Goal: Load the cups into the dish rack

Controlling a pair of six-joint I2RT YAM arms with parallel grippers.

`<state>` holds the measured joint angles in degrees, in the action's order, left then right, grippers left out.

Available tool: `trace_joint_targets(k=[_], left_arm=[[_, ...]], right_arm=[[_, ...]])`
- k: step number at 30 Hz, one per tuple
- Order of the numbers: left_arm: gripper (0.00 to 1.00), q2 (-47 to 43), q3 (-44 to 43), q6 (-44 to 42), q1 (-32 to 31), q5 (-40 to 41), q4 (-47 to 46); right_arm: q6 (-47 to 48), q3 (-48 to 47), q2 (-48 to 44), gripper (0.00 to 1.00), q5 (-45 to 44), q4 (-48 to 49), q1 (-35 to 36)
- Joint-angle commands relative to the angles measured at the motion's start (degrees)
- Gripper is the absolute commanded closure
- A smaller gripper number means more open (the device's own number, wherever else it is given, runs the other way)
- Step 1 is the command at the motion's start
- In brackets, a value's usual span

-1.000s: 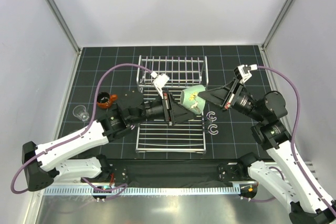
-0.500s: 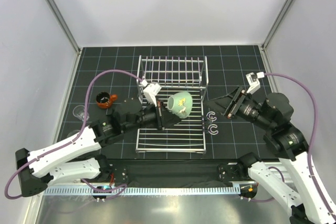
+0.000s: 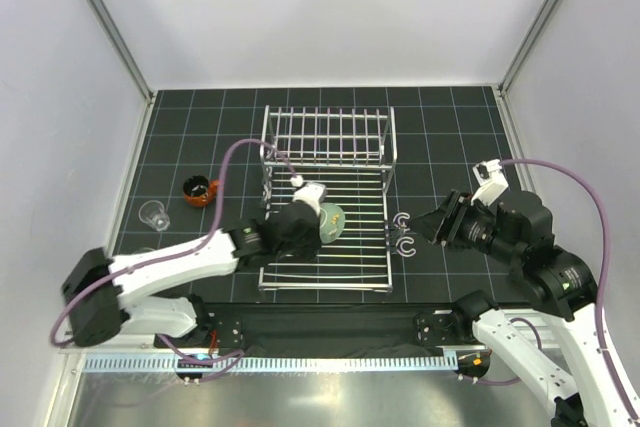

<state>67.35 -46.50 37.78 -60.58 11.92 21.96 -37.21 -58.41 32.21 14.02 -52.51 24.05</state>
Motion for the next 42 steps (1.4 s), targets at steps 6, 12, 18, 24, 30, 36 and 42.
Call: trace_joint_targets(k=[6, 12, 18, 24, 30, 36, 42], left_arm=[[1.0, 16.5, -14.6, -0.5, -3.6, 11.0, 2.6], [1.0, 26.9, -25.9, 0.2, -3.8, 11.6, 8.4], [0.97, 34.2, -34.3, 0.9, -3.8, 12.1, 14.6], [0.91, 37.2, -37.0, 0.5, -3.8, 12.7, 16.3], [0.89, 39.4, -39.1, 0.1, -3.8, 12.9, 16.3], [0.83, 41.5, -40.8, -0.2, -3.8, 13.0, 16.4], [0.78, 43.0, -40.3, 0.5, -3.8, 13.1, 16.6]], right_arm=[[-0.9, -0.6, -3.8, 0.49, -2.3, 0.0, 0.4], [-1.5, -0.7, -5.4, 0.49, -4.2, -0.9, 0.4], [-0.8, -2.3, -7.3, 0.49, -6.7, -3.5, 0.4], [-0.6, -3.2, -8.4, 0.49, -7.6, -5.1, 0.3], [-0.7, -3.5, -9.1, 0.49, -8.0, -5.5, 0.3], [-0.7, -3.5, -9.8, 0.49, -8.4, -5.9, 0.4], [-0.8, -2.8, -10.7, 0.49, -9.2, -6.4, 0.3]])
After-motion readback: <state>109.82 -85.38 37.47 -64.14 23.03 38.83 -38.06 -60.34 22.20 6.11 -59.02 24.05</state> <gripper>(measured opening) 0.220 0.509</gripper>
